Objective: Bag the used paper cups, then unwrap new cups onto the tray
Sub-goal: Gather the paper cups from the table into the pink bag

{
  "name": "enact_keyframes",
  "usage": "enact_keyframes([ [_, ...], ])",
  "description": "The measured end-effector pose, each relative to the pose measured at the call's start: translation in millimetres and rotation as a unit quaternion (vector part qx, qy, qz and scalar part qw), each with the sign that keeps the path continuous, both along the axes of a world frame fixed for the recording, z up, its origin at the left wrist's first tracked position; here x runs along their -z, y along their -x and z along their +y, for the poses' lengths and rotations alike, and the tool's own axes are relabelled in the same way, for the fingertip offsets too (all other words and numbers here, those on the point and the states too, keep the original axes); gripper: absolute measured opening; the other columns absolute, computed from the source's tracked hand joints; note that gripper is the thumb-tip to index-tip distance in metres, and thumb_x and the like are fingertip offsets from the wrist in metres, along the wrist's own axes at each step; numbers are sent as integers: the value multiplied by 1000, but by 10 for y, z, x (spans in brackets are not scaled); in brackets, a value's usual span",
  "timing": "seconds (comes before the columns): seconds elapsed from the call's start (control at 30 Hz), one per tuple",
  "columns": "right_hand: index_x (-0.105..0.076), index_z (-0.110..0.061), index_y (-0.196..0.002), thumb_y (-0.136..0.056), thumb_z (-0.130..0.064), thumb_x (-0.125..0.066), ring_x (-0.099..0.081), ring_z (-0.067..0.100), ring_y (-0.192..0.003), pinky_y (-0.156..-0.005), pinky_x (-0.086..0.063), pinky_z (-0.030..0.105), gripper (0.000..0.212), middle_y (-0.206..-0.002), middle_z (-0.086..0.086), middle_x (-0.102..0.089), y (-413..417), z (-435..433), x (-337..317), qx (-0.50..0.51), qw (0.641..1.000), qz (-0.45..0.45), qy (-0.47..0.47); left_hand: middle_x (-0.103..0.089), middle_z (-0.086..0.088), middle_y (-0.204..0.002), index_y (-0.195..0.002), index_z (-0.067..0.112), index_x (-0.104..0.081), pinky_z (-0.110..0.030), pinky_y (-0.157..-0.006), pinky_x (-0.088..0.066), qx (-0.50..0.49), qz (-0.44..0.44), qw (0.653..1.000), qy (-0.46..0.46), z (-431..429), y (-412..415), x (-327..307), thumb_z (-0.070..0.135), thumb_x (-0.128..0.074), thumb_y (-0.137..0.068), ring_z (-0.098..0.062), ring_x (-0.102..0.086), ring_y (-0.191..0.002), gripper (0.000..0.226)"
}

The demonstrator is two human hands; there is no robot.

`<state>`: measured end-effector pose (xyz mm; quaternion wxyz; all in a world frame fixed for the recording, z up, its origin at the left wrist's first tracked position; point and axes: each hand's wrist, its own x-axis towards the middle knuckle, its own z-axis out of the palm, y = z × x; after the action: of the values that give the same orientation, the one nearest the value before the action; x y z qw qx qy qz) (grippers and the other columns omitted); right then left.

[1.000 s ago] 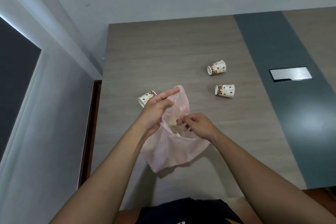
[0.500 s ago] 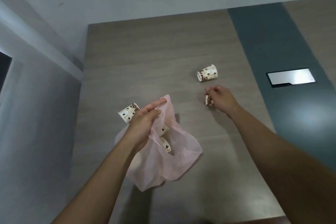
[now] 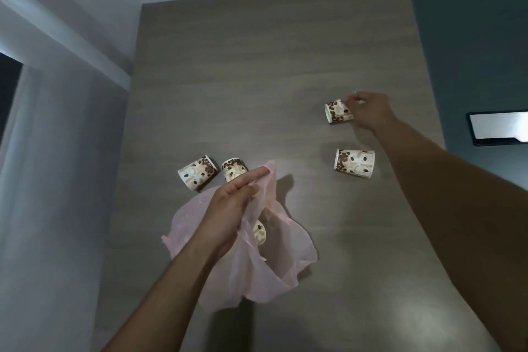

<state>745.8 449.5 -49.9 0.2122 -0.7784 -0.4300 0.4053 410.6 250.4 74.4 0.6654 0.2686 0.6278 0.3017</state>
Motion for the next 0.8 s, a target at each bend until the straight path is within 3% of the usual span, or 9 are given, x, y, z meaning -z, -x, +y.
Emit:
enact_keyframes([
  [0.1,-81,-10,-126,-106,-30,-70,-70,18,-79,-78,-58,34,31,-106,15,-77,74,26,-84,-7,999,45,26,-79,-5,-142,-136,18,-81,-18,-80,-61,-8,9,1000,5,-11,-6,-7,-1,-50,-113,-10,-81,-112,43],
  [0.2,-80,-6,-121,-107,-27,-68,-61,18,-60,-60,-54,34,28,-81,12,-69,134,-18,-92,33,992,111,41,-79,-8,-142,-137,19,-81,-22,-84,-63,-22,0,1000,11,-45,11,-17,1,-51,-113,-19,-79,-121,42],
  [0.3,-86,-14,-107,-106,-35,-67,-59,19,-56,-60,-53,34,29,-75,14,-69,215,-145,-201,73,987,144,17,-81,-6,-139,-140,15,-78,-20,-82,-63,-44,-11,999,10,-75,69,-49,0,-51,-113,-15,-80,-119,41],
  [0.4,-87,-16,-95,-105,-43,-65,-59,15,-54,-62,-53,31,36,-57,1,-66,375,-439,-386,65,983,174,6,-85,-2,-127,-142,13,-75,-19,-79,-64,-57,-18,998,6,-131,181,-123,-2,-49,-112,-10,-82,-111,42],
  [0.53,-80,-7,-84,-107,-36,-64,-52,9,-42,-51,-43,20,41,-48,-2,-63,715,-989,-671,29,976,215,-14,-82,-11,-135,-141,14,-76,-30,-86,-69,-82,-28,996,5,-241,404,-195,-5,-50,-111,-24,-82,-118,45],
  [0.63,-76,-10,-72,-107,-35,-64,-54,16,-49,-57,-44,27,45,-62,7,-70,1036,-1487,-847,-8,956,293,6,-77,-12,-145,-143,16,-76,-41,-104,-65,-79,-38,996,-9,-359,642,-197,-6,-52,-109,-33,-74,-133,47],
  [0.8,-82,-5,-78,-111,-30,-59,-66,27,-64,-76,-56,32,48,-77,17,-77,1647,-2252,-1095,-96,918,376,74,-77,-6,-145,-149,23,-72,-31,-96,-67,-69,-50,995,-44,-623,964,-261,-9,-52,-106,-28,-73,-136,58],
])
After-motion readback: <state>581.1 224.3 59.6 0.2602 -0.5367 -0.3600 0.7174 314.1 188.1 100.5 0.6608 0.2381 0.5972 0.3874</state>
